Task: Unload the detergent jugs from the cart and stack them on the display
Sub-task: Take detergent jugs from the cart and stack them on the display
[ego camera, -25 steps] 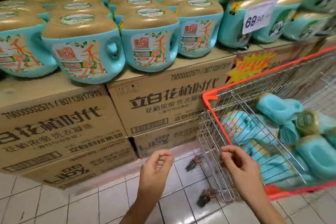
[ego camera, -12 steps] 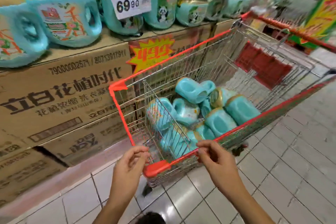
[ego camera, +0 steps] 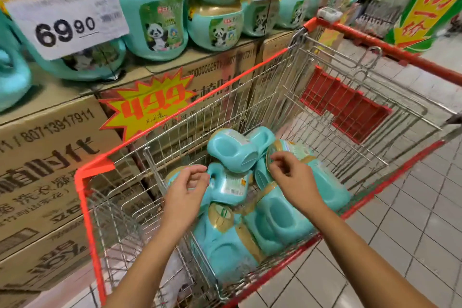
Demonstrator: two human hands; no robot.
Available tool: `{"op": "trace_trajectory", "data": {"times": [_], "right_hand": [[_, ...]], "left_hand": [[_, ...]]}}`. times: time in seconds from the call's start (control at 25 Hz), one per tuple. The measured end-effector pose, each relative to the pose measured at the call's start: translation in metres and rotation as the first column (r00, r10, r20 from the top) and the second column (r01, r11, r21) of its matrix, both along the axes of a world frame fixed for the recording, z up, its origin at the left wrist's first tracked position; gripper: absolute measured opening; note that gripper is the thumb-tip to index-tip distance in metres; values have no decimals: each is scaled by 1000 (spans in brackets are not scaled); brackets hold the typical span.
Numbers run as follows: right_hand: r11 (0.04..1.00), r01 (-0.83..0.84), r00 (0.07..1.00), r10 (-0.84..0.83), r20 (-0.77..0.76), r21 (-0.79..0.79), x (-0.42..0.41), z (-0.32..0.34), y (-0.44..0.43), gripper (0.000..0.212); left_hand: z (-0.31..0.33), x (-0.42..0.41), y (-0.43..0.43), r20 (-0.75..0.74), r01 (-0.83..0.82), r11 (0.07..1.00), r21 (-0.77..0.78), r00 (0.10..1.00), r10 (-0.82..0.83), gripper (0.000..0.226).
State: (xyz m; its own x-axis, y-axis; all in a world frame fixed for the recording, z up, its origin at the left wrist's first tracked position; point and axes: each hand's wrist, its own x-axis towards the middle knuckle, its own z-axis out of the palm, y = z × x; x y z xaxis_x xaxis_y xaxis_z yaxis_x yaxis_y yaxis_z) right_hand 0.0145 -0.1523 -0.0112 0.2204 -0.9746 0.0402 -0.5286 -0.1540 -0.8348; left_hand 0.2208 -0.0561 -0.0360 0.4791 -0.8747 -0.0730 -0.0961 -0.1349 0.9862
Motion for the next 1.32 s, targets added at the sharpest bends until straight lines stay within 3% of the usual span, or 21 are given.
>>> {"op": "trace_trajectory", "data": {"times": [0.16, 0.32, 0.4, 0.52, 0.68, 0.8, 0.88, 1.08, 1.2, 1.32], "right_hand": [[998, 1, 997, 3, -81, 55, 18, -35, -110, 19], [974, -38, 981, 79, -177, 223, 32, -103, -187, 38], [937, -36, 985, 92, -146, 347, 38, -138, -213, 49], [817, -15, 1000, 2, 23, 576, 52, -180, -241, 57], [679, -68, 983, -78, 165, 731, 62, -212, -251, 54], [681, -112, 973, -74, 220, 724, 56, -217, -248, 27], [678, -131, 967, -75, 245, 724, 52, -212, -246, 21], [671, -168, 971, -16, 240, 722, 41, -181, -230, 49], [632, -267, 960, 112, 255, 727, 25, -148, -227, 66], [573, -405, 914, 260, 311, 712, 12, -110, -223, 67]], "left_hand": [[-30, 18, -105, 32, -25, 995, 92, 999, 22, 13], [-94, 25, -171, -13, -130, 935, 331, 990, 142, 13], [-130, 25, -194, -109, -111, 882, 458, 978, 180, 29], [-174, 20, -218, -264, -70, 831, 552, 931, 254, 43], [-205, 8, -234, -448, -58, 849, 525, 830, 333, 39], [-210, 1, -232, -514, -101, 885, 454, 782, 352, 25], [-209, 2, -229, -498, -123, 883, 453, 786, 366, 18], [-172, -2, -204, -527, -111, 895, 431, 774, 350, 43], [-136, -4, -182, -557, -130, 921, 367, 762, 330, 40], [-92, -5, -152, -564, -142, 960, 241, 784, 257, 26]]}}
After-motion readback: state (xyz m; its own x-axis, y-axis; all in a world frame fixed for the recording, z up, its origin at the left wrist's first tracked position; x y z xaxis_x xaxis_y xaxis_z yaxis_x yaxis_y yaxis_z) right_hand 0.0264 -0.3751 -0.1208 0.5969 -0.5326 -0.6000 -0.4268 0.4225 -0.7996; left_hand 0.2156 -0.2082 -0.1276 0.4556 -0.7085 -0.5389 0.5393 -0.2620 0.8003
